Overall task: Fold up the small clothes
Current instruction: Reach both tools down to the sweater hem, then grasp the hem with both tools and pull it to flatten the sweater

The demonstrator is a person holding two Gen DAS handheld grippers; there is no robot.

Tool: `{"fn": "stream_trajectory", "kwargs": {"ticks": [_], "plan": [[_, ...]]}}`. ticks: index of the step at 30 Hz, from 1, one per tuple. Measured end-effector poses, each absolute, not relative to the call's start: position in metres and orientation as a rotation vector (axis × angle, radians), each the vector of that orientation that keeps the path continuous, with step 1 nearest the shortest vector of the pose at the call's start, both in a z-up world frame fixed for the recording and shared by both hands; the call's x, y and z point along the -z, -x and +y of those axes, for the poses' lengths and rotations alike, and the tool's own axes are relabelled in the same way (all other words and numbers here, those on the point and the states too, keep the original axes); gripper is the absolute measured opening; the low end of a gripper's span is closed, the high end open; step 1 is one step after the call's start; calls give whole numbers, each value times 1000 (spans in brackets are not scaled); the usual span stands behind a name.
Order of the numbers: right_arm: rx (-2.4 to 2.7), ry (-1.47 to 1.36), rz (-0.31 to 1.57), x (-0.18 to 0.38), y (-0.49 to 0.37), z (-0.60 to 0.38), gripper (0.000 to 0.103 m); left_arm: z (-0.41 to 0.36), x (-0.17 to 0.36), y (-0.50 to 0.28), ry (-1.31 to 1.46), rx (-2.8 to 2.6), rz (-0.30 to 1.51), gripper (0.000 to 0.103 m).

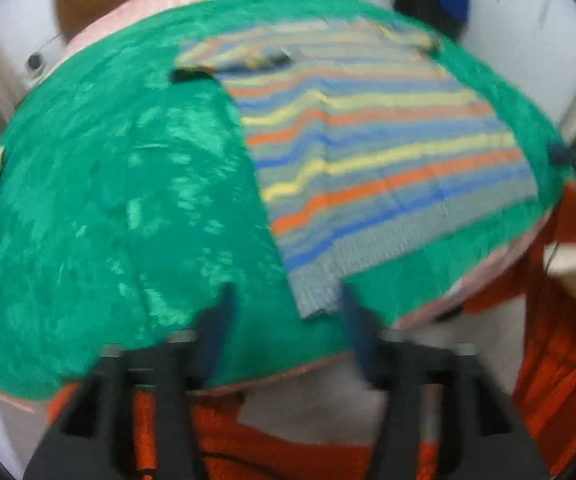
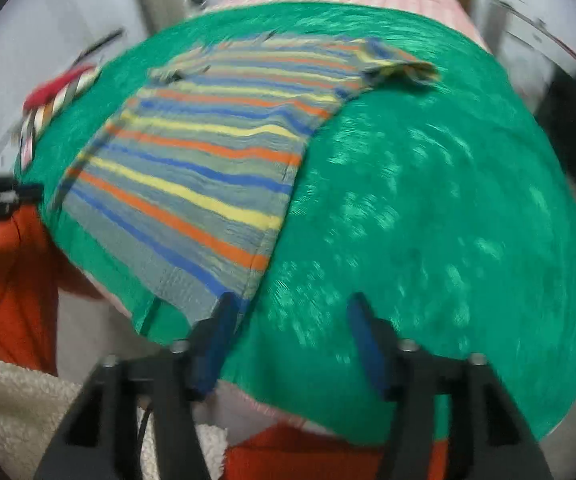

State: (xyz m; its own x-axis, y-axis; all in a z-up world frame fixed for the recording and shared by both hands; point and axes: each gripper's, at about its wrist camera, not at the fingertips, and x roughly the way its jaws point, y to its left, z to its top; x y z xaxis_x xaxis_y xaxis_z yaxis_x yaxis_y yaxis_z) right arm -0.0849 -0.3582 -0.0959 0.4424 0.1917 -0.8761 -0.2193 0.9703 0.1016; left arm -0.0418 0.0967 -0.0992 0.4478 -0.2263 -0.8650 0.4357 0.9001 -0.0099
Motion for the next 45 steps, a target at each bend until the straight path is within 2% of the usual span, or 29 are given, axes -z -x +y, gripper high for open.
{"fn": "stream_trajectory", "kwargs": {"ticks": [1, 5, 7, 8, 9, 10, 13, 16, 19, 27, 41, 45], "plan": [[-252, -18, 1073, 93, 90, -364, 66, 103, 97, 40, -185, 404, 1017, 76], [-308, -305, 1085, 102, 90, -370, 67, 96, 114, 18, -149, 340, 1074, 73], [-337, -371, 1116, 122, 77, -355, 66, 82, 133, 5, -148, 342, 1143, 53], [-359, -388, 1146, 134, 67, -346, 64, 73, 143, 0, -137, 372, 1191, 21], [-390, -395, 1175, 146, 61, -336, 40, 67, 149, -1, -124, 396, 1222, 5], [-410, -381, 1209, 155, 53, -323, 7, 65, 150, -1, -121, 386, 1221, 4], [-392, -389, 1202, 146, 57, -321, 7, 76, 136, 11, -113, 371, 1184, 3], [-331, -309, 1163, 109, 79, -333, 6, 95, 120, 27, -108, 346, 1151, 0], [-302, -298, 1161, 98, 89, -336, 6, 92, 123, 32, -137, 310, 1161, 0], [-200, -266, 1235, 146, 77, -325, 6, 73, 138, 30, -276, 217, 1161, 0], [-172, -222, 1245, 118, 91, -320, 6, 67, 134, 50, -285, 235, 1181, 0], [-164, -226, 1265, 123, 91, -326, 6, 66, 154, 44, -309, 219, 1226, 0]]}}
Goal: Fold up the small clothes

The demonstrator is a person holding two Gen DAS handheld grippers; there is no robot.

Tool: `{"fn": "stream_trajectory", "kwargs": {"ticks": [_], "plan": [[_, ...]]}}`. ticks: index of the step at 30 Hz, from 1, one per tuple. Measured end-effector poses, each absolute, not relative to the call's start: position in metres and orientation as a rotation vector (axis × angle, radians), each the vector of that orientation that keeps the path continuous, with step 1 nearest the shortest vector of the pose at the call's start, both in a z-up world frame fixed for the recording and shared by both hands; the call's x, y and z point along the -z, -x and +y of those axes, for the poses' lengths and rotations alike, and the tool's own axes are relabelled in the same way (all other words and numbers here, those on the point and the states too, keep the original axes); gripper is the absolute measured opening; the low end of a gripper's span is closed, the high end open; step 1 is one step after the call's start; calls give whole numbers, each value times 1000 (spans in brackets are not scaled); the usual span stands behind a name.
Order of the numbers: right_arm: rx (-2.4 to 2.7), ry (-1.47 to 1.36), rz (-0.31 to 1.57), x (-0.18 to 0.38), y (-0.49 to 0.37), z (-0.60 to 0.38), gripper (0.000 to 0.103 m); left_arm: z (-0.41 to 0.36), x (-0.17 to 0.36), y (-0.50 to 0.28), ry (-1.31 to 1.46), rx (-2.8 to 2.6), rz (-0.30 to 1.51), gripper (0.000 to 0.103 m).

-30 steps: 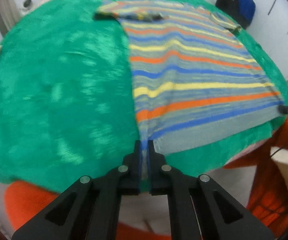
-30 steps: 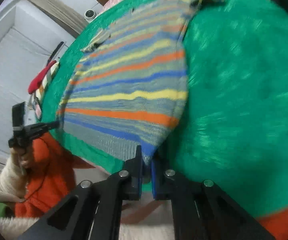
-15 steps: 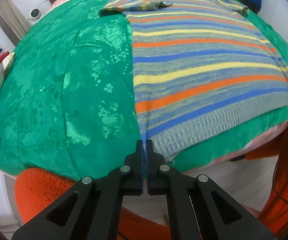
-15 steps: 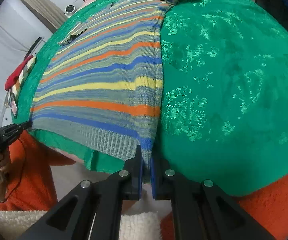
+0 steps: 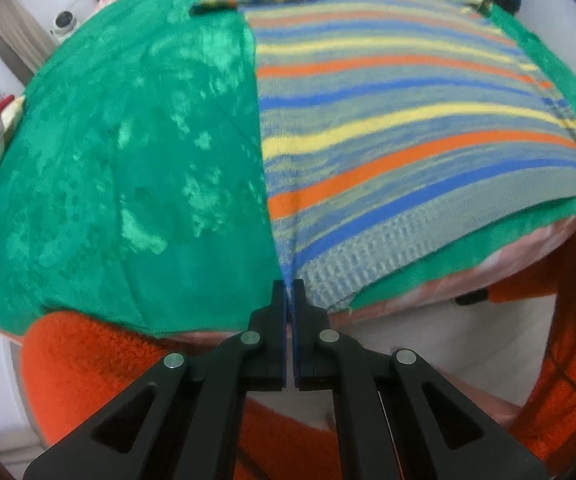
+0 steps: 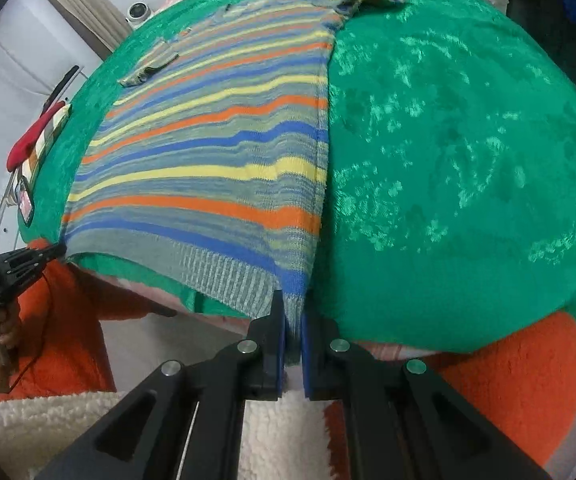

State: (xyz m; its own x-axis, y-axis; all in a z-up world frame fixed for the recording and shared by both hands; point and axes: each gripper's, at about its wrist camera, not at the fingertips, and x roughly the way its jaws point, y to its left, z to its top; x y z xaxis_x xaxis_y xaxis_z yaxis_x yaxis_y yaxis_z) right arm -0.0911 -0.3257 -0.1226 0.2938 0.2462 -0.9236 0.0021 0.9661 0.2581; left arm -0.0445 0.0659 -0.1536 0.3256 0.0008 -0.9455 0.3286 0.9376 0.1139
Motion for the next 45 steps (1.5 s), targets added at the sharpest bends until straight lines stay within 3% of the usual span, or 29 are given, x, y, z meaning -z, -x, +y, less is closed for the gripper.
{"fn": "stream_trajectory", "kwargs": {"ticks": [6, 10, 11, 12, 13, 15, 20, 24, 28, 32, 39, 41, 42, 45], "plan": [[-128, -257, 1318, 161, 73, -328, 6, 58, 172, 31, -326, 192, 1254, 0], [-130, -281, 1311, 161, 69, -330, 9, 59, 156, 39, -317, 207, 1217, 9], [-142, -297, 1303, 159, 71, -332, 13, 58, 147, 45, -314, 207, 1204, 21], [-148, -312, 1300, 157, 74, -335, 24, 60, 139, 48, -311, 206, 1184, 37], [-151, -325, 1294, 154, 77, -338, 38, 63, 124, 50, -307, 198, 1146, 44], [-136, -318, 1254, 140, 86, -345, 49, 68, 101, 49, -296, 176, 1078, 63], [-33, -142, 1102, 92, 78, -364, 50, 85, 45, 3, -191, 67, 877, 97], [-31, 6, 939, 53, 19, -364, 51, 92, 54, -50, -143, -17, 739, 100], [-97, 119, 861, 51, -64, -344, 54, 87, 110, -87, -173, -73, 801, 100], [-115, 277, 908, 77, -152, -317, 54, 97, 154, -80, -100, -62, 830, 101], [-49, 404, 1013, 133, -245, -304, 51, 103, 155, -80, -54, -48, 812, 103], [-32, 364, 1047, 139, -254, -318, 15, 100, 155, -81, -57, -49, 808, 103], [-4, 326, 1041, 132, -254, -327, 5, 100, 156, -82, -58, -51, 806, 103], [83, 101, 941, 93, -241, -385, 5, 99, 158, -83, -60, -54, 801, 103]]}}
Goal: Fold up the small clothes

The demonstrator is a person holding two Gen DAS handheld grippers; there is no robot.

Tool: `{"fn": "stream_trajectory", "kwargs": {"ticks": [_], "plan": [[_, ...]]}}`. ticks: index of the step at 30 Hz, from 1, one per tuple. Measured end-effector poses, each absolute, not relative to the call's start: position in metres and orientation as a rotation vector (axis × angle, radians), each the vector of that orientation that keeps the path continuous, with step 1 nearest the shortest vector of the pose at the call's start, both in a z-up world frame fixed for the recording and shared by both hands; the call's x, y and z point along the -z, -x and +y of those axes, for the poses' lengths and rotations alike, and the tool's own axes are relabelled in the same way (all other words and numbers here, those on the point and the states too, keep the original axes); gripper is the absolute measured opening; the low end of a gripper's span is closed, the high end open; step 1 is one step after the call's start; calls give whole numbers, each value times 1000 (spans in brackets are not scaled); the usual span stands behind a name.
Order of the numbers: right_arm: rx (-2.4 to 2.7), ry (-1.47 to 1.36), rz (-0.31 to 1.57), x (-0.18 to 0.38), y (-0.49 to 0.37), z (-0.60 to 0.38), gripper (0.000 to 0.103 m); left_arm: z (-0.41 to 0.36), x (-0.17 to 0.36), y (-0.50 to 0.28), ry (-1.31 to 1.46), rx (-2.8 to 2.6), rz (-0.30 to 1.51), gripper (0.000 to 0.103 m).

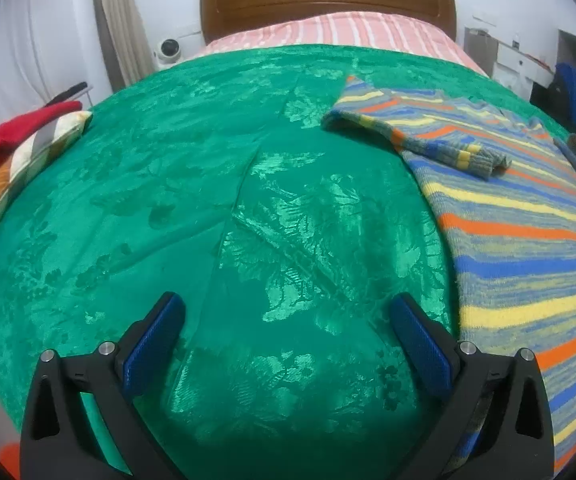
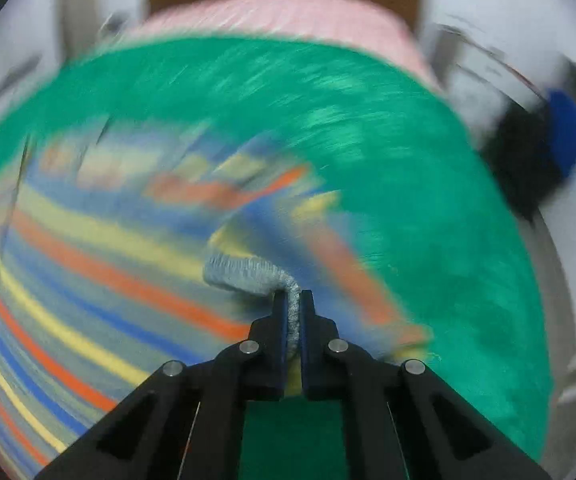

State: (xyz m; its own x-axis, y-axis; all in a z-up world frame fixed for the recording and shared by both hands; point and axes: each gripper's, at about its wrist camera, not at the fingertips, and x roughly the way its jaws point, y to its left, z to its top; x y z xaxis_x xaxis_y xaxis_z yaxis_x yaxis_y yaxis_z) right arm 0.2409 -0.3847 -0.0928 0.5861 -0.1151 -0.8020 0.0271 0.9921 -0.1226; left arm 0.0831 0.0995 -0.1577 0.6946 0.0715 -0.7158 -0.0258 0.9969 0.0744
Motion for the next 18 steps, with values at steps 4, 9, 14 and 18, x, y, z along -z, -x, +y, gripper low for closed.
{"fn": "stream_trajectory", "kwargs": {"ticks": [4, 9, 14, 18], "plan": [[256, -175, 857, 54, -202, -487, 5, 100, 158, -85, -62, -63, 795, 103], [387, -355, 896, 62, -155, -558, 5, 99, 158, -83, -61, -70, 787, 103], [481, -472, 889, 78, -116, -587, 4, 99, 158, -81, -58, -75, 782, 103], [500, -559, 898, 93, -105, -602, 4, 99, 159, -81, -56, -73, 781, 103]]}}
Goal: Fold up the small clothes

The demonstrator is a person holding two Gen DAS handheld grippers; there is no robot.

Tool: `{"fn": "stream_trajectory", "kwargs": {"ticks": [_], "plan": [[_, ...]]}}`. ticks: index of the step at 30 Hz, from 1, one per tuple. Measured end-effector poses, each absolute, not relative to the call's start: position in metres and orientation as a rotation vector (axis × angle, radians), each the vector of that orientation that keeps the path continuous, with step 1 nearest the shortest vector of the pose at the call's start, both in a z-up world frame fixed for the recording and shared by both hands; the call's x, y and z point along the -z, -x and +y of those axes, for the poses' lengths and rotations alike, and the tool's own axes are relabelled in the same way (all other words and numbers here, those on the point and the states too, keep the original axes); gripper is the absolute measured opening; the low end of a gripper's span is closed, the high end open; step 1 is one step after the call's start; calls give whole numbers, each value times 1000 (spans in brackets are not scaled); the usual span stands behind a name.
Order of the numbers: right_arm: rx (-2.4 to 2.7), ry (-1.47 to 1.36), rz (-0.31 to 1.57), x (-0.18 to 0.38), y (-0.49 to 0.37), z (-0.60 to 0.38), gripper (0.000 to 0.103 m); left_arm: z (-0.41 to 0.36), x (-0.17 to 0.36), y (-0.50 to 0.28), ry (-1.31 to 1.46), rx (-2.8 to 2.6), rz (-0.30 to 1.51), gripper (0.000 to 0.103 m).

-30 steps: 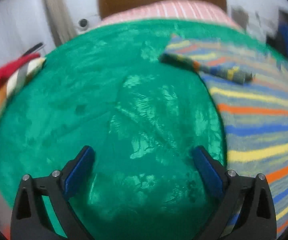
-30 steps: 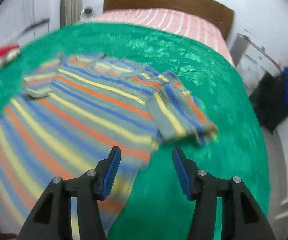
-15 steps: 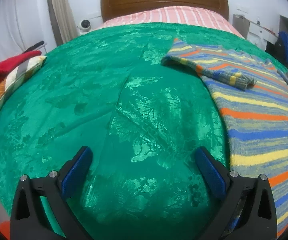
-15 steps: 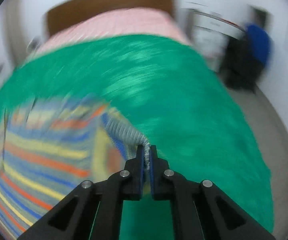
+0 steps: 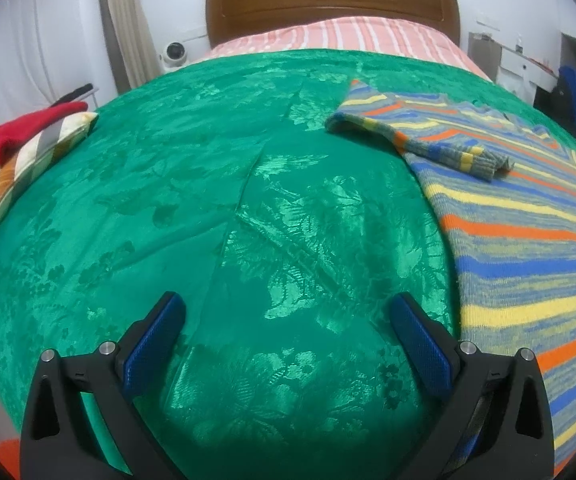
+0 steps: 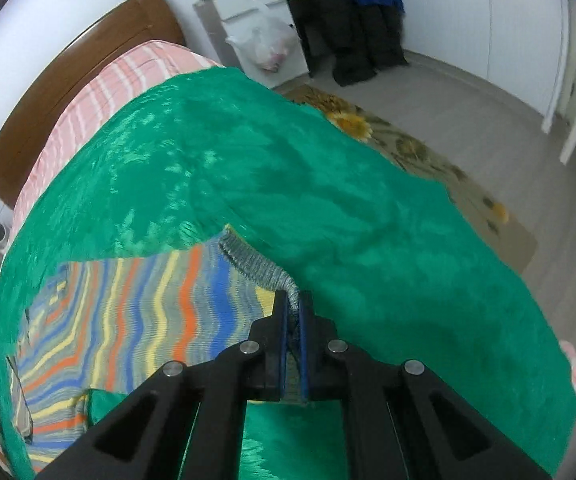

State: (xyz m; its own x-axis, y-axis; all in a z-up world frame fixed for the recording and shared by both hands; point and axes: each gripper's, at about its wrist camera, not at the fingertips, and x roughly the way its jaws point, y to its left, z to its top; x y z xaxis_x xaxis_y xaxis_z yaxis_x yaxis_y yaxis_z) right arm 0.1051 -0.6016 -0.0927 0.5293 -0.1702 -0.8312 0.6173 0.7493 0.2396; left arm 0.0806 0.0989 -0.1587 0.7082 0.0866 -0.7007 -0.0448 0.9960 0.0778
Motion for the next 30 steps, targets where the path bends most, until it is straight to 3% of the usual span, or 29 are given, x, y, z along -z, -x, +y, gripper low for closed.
{"fn": "stream_trajectory", "kwargs": {"ticks": [3, 7, 12, 19, 25, 30], "plan": [[424, -641, 892, 103, -99, -609, 6, 99, 159, -80, -56, -74, 778, 103], [407, -707, 823, 99, -74, -620, 24, 98, 159, -79, -57, -78, 770, 103], [368, -744, 819, 97, -59, -617, 35, 97, 160, -77, -59, -86, 757, 103], [309, -480, 800, 82, -59, -559, 37, 82, 158, -68, -174, -125, 720, 103], [186, -304, 778, 93, -16, -483, 53, 66, 101, -71, -269, 39, 723, 102], [163, -219, 783, 121, 9, -447, 59, -8, 53, -106, -489, 329, 698, 102]]}}
